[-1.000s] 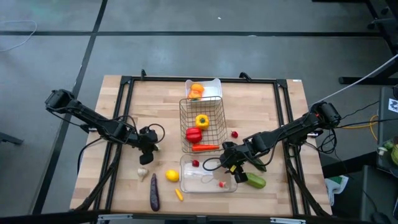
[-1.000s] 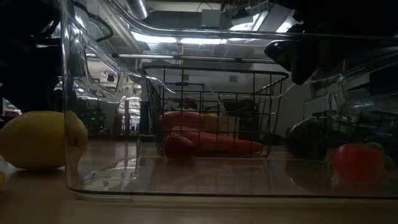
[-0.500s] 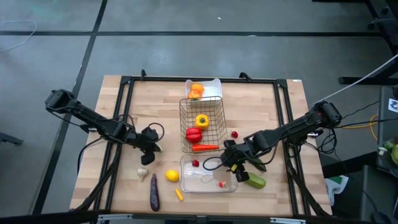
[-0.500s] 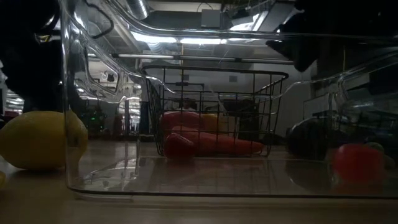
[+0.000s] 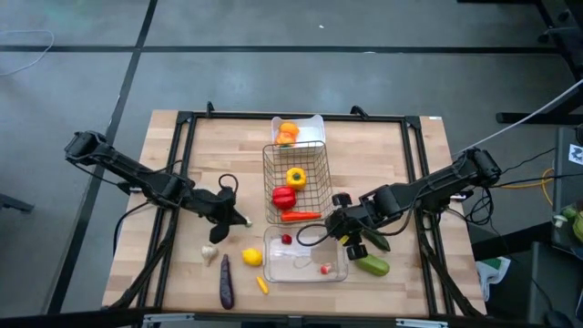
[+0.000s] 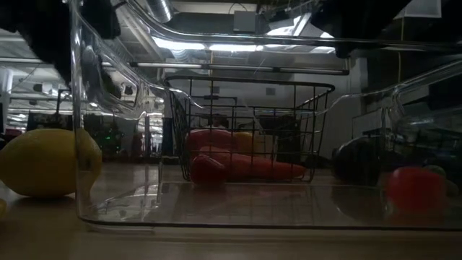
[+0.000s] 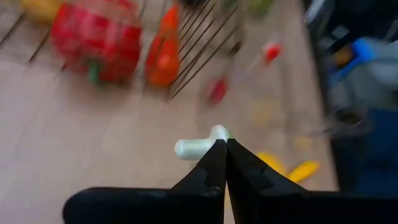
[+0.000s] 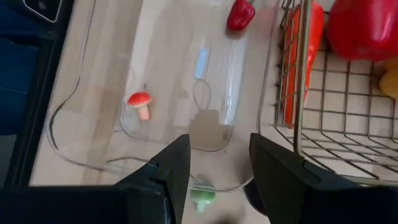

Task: Sort produce into baskets
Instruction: Put the left green mushroom into the transparent bin, then put the green mushroom into the transparent bin

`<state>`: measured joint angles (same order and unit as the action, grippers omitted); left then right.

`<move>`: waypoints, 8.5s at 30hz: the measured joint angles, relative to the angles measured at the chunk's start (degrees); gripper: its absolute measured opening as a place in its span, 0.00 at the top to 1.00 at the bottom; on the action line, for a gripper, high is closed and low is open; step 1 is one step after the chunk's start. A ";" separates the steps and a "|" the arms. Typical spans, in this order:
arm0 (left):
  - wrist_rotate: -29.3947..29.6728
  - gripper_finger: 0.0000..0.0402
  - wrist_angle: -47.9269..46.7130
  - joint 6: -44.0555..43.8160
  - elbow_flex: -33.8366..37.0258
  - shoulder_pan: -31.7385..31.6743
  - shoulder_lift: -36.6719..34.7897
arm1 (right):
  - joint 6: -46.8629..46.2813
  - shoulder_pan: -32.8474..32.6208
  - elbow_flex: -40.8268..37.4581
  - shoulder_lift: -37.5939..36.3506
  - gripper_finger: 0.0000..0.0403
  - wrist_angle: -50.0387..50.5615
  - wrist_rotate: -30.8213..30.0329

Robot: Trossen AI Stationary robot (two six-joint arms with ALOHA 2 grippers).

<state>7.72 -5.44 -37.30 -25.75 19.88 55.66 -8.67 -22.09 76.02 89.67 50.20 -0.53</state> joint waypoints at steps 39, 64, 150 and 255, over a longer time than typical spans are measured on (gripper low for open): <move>-0.12 0.67 16.96 7.39 -1.16 3.39 9.86 | 0.00 0.00 0.42 0.06 0.59 2.29 -0.55; 9.73 0.46 14.28 16.28 -1.10 2.76 28.19 | 0.00 0.00 0.42 0.06 0.59 1.96 -0.58; 4.88 0.65 40.69 16.26 -7.04 7.26 30.81 | -4.98 0.00 0.42 0.08 0.59 8.28 -0.60; 4.95 0.38 38.82 13.68 -8.00 7.08 32.09 | -17.94 -7.47 -22.95 0.17 0.78 -7.00 -5.53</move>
<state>12.67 33.39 -23.62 -33.76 26.96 87.74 -26.61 -29.56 53.08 89.84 43.21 -6.06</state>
